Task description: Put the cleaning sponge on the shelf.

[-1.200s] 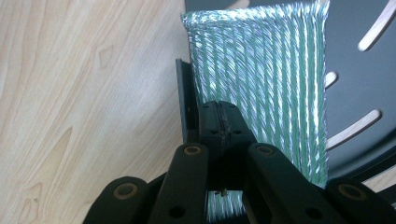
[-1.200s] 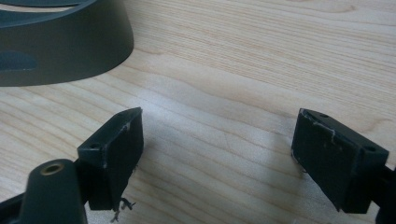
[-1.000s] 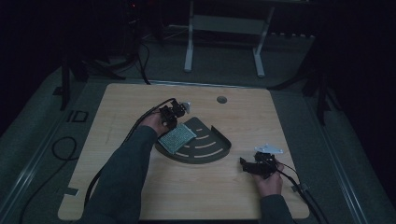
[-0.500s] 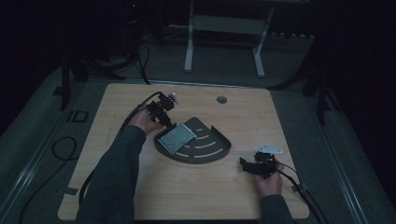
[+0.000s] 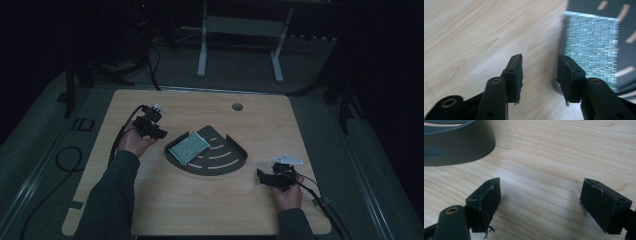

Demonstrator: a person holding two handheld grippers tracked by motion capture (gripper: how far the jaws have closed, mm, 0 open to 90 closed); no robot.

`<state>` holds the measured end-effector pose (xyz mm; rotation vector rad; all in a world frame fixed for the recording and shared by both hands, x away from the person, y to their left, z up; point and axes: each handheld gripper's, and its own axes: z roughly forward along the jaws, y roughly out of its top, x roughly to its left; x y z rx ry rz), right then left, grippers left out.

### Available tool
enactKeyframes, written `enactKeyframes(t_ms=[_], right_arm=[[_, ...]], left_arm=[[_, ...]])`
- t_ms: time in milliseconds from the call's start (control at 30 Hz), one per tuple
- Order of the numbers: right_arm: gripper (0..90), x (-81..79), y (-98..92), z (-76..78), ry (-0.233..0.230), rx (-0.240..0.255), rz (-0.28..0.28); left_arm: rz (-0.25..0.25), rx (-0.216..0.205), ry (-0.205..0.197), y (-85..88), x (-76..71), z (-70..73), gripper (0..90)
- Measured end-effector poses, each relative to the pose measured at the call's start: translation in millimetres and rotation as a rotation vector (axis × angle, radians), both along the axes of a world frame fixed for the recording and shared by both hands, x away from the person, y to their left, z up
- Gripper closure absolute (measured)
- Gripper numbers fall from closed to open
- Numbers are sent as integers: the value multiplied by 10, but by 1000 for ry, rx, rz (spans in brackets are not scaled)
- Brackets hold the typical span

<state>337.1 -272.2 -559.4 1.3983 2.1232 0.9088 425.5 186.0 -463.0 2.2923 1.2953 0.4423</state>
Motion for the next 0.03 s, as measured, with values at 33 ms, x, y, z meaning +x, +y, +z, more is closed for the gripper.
enactKeyframes(t_ms=[33], right_arm=[[165,0,0,0,0,0,0]], left_arm=[[22,-31,8,49,-1,-57,553]])
